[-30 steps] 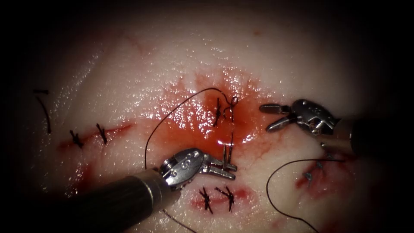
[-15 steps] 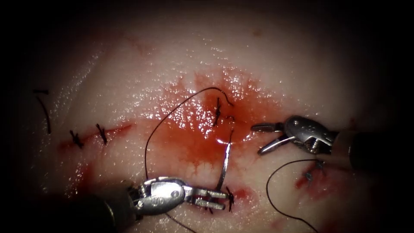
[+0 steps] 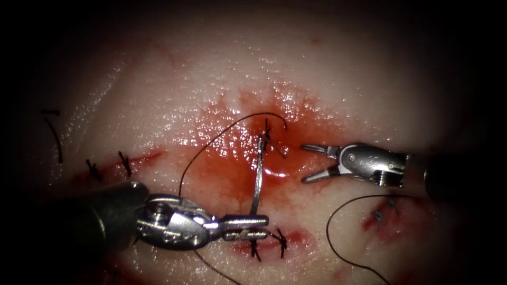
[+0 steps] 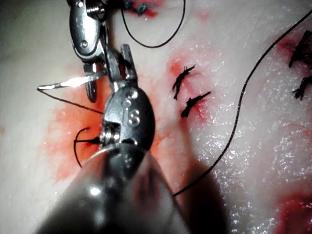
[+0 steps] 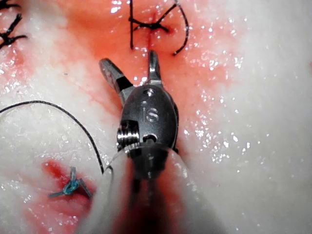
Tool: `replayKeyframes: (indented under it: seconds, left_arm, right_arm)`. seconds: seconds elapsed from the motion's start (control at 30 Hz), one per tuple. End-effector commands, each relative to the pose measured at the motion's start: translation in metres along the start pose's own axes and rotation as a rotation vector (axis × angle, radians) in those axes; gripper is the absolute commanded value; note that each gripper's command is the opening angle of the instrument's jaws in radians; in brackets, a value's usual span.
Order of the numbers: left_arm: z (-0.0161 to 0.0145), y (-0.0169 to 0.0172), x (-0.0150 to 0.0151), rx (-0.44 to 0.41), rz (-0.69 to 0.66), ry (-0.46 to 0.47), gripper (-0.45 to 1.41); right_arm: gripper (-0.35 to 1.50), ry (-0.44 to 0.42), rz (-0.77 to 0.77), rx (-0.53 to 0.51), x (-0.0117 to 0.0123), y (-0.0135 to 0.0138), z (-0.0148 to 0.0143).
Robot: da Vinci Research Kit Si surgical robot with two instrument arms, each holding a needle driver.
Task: Wound Closure
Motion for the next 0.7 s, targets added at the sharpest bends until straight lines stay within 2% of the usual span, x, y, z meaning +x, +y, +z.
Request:
replayKeyframes:
  seconds: [0.03, 0.37, 0.47, 0.5, 0.53, 0.57, 0.6, 0.63, 0.7]
  left_arm:
    - [0.0007, 0.0003, -0.0004, -0.002, 0.001, 0.003, -0.45]
    - [0.0004, 0.0013, -0.0003, -0.004, 0.01, 0.005, -0.45]
    - [0.0004, 0.0015, -0.0002, -0.006, 0.012, 0.009, -0.45]
    - [0.0003, 0.0015, -0.0001, -0.006, 0.012, 0.008, -0.45]
    - [0.0002, 0.0015, 0.0, -0.008, 0.012, 0.011, -0.45]
    - [0.0002, 0.0015, 0.0, -0.008, 0.012, 0.011, -0.45]
    - [0.0001, 0.0015, 0.0001, -0.008, 0.011, 0.011, -0.45]
    - [0.0, 0.0015, 0.0001, -0.008, 0.011, 0.011, -0.45]
    - [-0.0002, 0.0014, 0.0001, -0.009, 0.01, 0.013, -0.45]
  right_arm:
    - [1.25, 0.0, 0.002, 0.006, -0.0002, -0.0004, 0.0014]
    - [1.18, -0.019, -0.008, 0.032, -0.0005, -0.0009, 0.0045]
    - [1.08, -0.017, -0.009, 0.035, -0.0005, -0.0009, 0.0052]
    - [0.96, -0.017, -0.01, 0.034, -0.0006, -0.0009, 0.0053]
    - [0.61, -0.017, -0.013, 0.034, -0.0009, -0.001, 0.0054]
    - [0.61, -0.017, -0.013, 0.034, -0.0009, -0.001, 0.0054]
    - [0.04, -0.025, -0.017, 0.039, -0.0011, -0.0012, 0.0053]
    - [-0.35, -0.03, -0.02, 0.042, -0.0013, -0.0013, 0.0053]
    - [-0.35, -0.054, -0.029, 0.052, -0.0018, -0.0016, 0.0054]
